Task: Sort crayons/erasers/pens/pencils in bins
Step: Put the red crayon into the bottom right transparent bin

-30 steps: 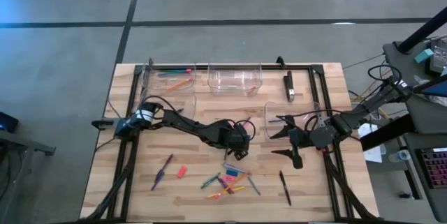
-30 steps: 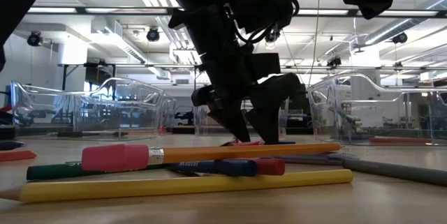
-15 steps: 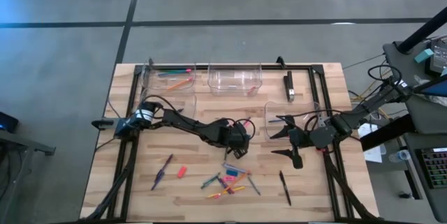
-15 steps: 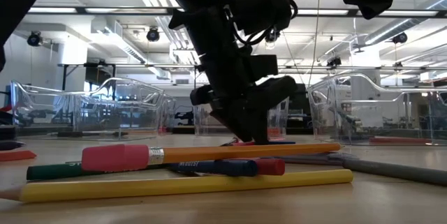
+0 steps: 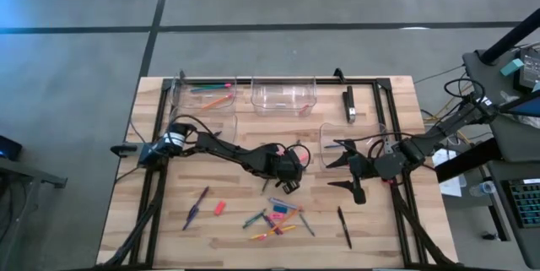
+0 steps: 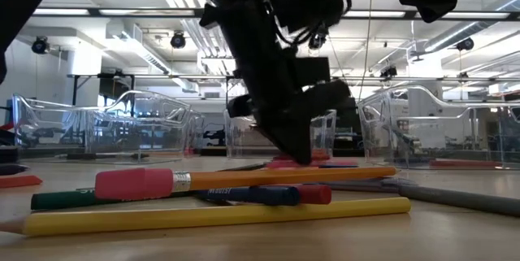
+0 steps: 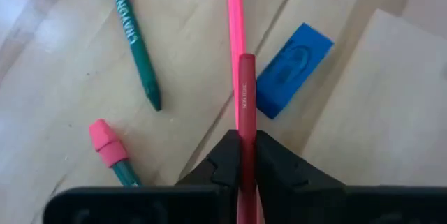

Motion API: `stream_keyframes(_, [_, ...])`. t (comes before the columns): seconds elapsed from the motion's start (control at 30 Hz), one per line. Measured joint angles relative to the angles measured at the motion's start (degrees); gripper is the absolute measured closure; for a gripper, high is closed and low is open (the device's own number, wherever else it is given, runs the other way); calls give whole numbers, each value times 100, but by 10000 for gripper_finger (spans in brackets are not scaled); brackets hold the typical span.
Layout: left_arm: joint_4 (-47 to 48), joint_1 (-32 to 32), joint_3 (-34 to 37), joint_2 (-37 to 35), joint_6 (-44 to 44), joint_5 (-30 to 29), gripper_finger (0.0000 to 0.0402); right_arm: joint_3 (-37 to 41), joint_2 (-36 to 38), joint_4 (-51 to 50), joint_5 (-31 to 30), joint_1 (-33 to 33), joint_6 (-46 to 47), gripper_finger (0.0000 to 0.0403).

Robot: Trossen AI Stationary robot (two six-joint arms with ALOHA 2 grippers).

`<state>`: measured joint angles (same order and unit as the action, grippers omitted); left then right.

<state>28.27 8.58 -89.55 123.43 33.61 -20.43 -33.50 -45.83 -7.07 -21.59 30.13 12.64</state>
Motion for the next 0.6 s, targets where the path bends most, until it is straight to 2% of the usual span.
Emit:
stream_keyframes(0.17, [4,7,4,-301,-143,-125,391,0,-2,-2,1,0,0,172])
stream_keyframes(0.4, [-58,65,4,-743,-583,-585,392,2,0,-14,8,1,0,172])
stream_keyframes(0.5, [-295,66,8,-911,-941,-831,392,-34,32,-128,76,9,60,172])
stream_keyframes(0.6, [-1077,63,10,-1001,-1712,-903,392,-275,75,-440,100,119,119,172])
